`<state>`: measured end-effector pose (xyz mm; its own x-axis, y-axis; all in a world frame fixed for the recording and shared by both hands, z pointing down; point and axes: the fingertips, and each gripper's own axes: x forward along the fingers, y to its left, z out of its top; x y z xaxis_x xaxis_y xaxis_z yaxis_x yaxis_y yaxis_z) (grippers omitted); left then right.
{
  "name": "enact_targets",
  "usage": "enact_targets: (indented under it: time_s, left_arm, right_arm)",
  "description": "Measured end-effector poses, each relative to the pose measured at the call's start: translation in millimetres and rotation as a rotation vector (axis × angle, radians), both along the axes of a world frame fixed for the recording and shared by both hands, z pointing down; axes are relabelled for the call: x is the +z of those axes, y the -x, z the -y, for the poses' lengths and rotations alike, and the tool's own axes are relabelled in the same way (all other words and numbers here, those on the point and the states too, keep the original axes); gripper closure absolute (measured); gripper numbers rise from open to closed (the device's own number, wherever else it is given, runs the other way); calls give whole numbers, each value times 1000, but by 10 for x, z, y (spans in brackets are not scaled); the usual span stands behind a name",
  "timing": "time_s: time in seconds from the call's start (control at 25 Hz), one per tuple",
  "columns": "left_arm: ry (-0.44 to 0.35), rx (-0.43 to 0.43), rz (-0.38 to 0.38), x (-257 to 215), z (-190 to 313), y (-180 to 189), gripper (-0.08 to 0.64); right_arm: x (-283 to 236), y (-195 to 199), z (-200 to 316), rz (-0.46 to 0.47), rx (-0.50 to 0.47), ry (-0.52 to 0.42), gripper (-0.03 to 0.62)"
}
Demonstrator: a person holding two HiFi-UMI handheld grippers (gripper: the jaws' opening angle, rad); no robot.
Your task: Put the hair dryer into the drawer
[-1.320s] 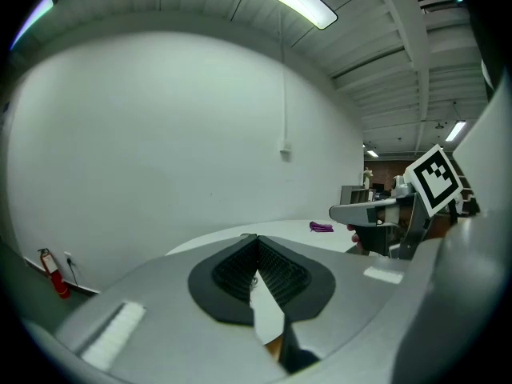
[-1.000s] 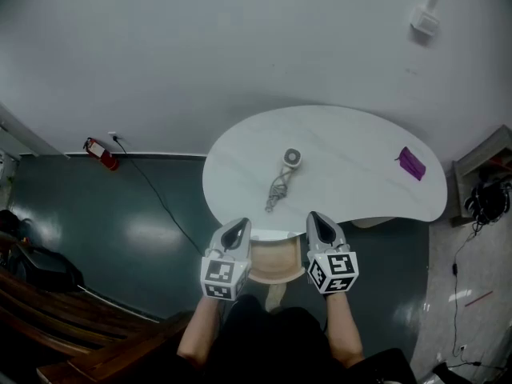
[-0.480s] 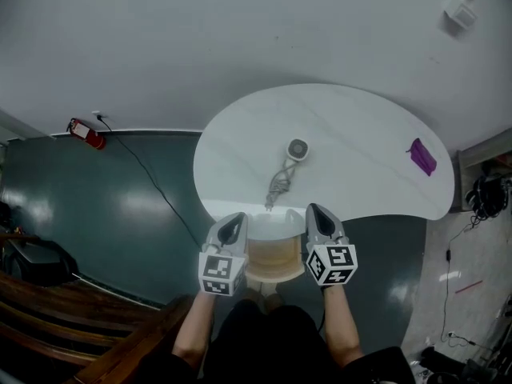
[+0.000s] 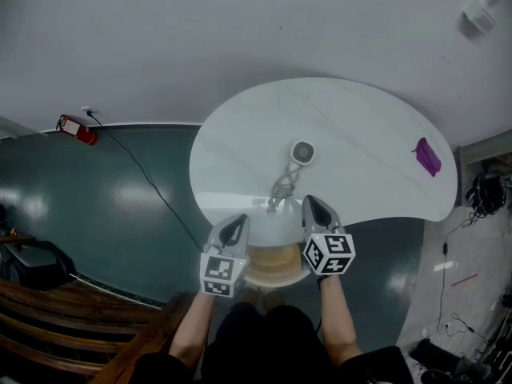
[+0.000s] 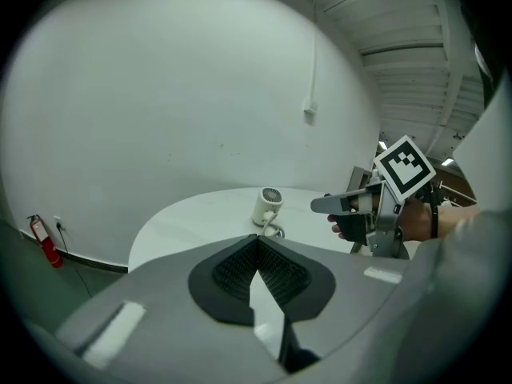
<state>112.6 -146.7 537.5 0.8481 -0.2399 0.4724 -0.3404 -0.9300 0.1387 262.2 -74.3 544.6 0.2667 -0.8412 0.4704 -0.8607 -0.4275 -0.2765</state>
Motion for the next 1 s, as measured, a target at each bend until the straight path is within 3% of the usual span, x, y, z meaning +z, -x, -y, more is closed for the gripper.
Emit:
enact_targets:
  time_s: [0.24,0.48,0.72,1.0]
  left_arm:
    - [9,6,-1,52,114,-52,554]
    - [19,-4,10,107,222,-56,554]
    - [31,-13,45,215,281,-11,554]
    - [44,-28,70,316,364,56,554]
  right_arm:
    - [211,-42,248,65,-11,21,554]
    - [444,-169,450,102,5,70,419]
    - [646,-310,662,171,37,110,342]
    - [849,-389,838,201,62,145,328]
